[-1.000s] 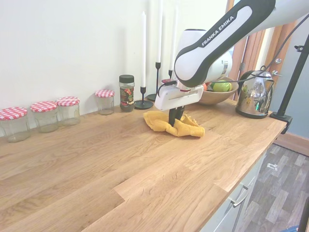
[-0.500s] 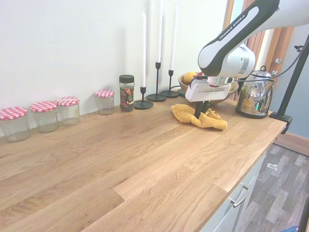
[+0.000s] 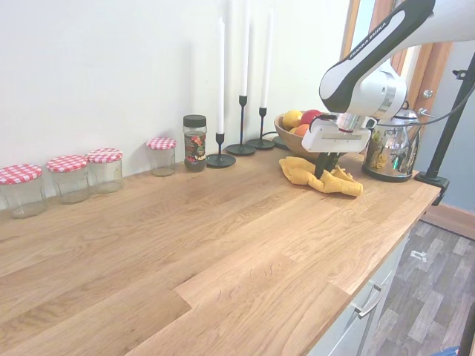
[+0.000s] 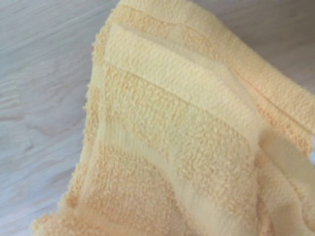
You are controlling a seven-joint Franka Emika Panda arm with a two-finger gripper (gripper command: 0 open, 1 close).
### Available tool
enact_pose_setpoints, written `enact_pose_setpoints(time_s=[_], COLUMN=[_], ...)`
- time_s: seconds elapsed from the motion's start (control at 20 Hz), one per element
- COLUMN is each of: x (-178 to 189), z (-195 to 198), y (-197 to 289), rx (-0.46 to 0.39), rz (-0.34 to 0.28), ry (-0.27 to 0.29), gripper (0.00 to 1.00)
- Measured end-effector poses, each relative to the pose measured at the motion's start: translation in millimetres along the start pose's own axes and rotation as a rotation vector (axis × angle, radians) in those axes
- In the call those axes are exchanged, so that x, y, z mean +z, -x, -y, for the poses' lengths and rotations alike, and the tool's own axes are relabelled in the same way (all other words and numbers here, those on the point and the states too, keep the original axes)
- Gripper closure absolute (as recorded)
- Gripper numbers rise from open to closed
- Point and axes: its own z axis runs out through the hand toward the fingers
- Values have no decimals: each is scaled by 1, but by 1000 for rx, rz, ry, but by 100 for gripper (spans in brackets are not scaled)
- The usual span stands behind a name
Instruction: Wipe the counter
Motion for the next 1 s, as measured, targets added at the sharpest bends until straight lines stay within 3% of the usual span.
enact_pose_setpoints(time_s=[1.0], x=[-16], z=[-22], y=[18], rx=[8], rz=[-11], ry=[-5], gripper=[0])
